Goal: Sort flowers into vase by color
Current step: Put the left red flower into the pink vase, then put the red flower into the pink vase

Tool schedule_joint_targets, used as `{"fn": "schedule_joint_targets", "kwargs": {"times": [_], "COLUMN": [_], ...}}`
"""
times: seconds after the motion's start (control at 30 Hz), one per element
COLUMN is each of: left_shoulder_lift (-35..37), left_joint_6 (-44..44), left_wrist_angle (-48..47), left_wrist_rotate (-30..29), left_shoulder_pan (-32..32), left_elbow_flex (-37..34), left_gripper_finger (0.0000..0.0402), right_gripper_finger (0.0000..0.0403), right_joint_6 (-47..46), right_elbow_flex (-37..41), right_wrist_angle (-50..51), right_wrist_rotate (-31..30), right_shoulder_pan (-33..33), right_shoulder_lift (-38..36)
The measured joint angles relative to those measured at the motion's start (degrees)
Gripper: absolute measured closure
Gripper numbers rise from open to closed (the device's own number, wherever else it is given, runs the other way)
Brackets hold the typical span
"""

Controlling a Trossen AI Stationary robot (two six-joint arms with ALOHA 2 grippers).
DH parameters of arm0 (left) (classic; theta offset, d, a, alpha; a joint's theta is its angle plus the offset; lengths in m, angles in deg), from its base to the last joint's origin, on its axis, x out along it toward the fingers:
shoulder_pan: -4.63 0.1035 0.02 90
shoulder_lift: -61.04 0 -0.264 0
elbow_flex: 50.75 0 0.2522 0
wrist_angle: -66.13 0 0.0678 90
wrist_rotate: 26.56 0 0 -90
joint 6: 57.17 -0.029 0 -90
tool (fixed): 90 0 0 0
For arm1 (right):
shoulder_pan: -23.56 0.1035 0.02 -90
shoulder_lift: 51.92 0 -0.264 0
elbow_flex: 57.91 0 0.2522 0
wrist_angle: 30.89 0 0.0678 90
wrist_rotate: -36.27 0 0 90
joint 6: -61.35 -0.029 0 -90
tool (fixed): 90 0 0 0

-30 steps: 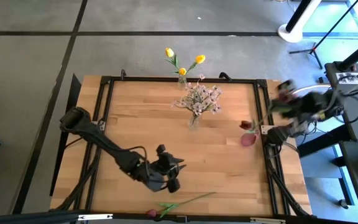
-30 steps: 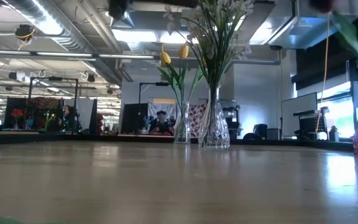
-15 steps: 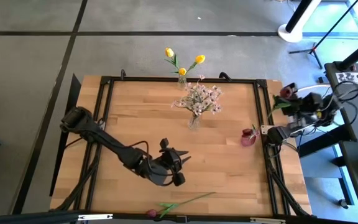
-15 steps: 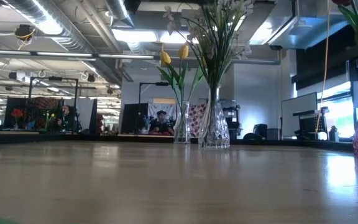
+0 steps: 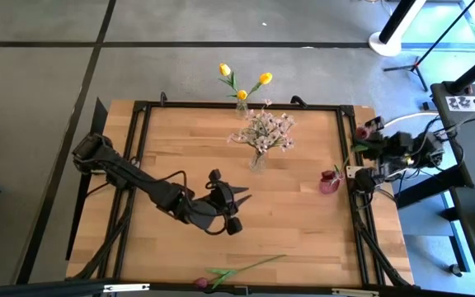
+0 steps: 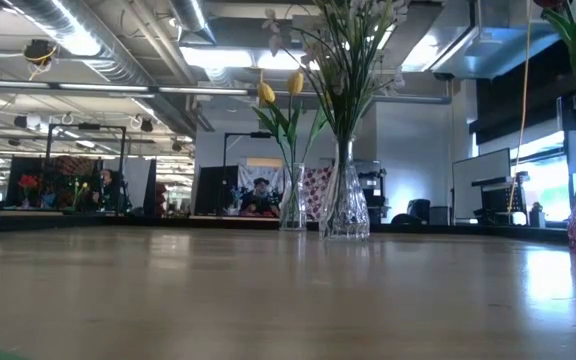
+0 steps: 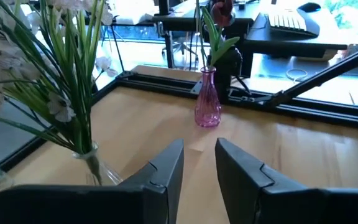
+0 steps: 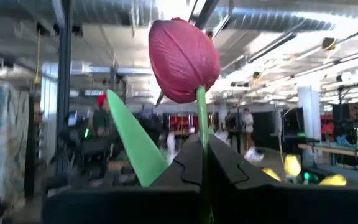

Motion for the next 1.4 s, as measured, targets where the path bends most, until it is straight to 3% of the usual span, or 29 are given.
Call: {"fn": "schedule_joint_targets", "kwargs": {"times": [0.2, 0.4, 0.53, 0.67, 0.97, 1.1, 1.23, 1.4], "left_shoulder_lift": [0.0, 0.1, 0.1, 0.5, 3.9, 3.5, 3.3, 3.3], "left_joint_6": [0.0, 0.0, 1.3, 4.9, 24.7, 26.1, 27.7, 24.6], "left_wrist_angle": [-1.5, -5.7, -6.2, -7.7, -27.2, -19.7, -5.9, 12.3], "left_wrist_rotate": [-0.4, -7.7, -9.0, -10.0, -8.9, -5.4, -2.6, 6.8], "left_shoulder_pan": [0.3, 0.3, 0.5, 1.1, 2.2, 1.2, 0.0, -1.3], "left_elbow_flex": [0.0, 0.0, 0.0, 0.0, 0.0, -4.7, -13.0, -21.6], "left_gripper_finger": [0.0312, 0.0311, 0.0311, 0.0311, 0.0311, 0.0311, 0.0311, 0.0311], "right_gripper_finger": [0.0400, 0.0390, 0.0355, 0.0310, 0.0229, 0.0222, 0.0222, 0.0221], "right_joint_6": [-1.3, 0.8, 1.6, 0.0, -9.4, -11.7, -13.0, -13.1], "right_elbow_flex": [2.7, 2.6, 2.5, -0.7, -14.0, -18.8, -25.1, -32.9], "right_wrist_angle": [0.1, 6.6, 10.9, 21.6, 45.6, 51.1, 53.4, 56.0], "right_wrist_rotate": [0.1, -0.3, -2.3, -3.4, 0.9, 1.0, 1.5, 5.2], "right_shoulder_pan": [0.0, 0.0, 0.0, 0.0, 0.0, 0.0, 0.0, 0.0], "right_shoulder_lift": [0.0, 0.0, 0.0, 0.0, 3.1, 8.1, 14.7, 23.6]}}
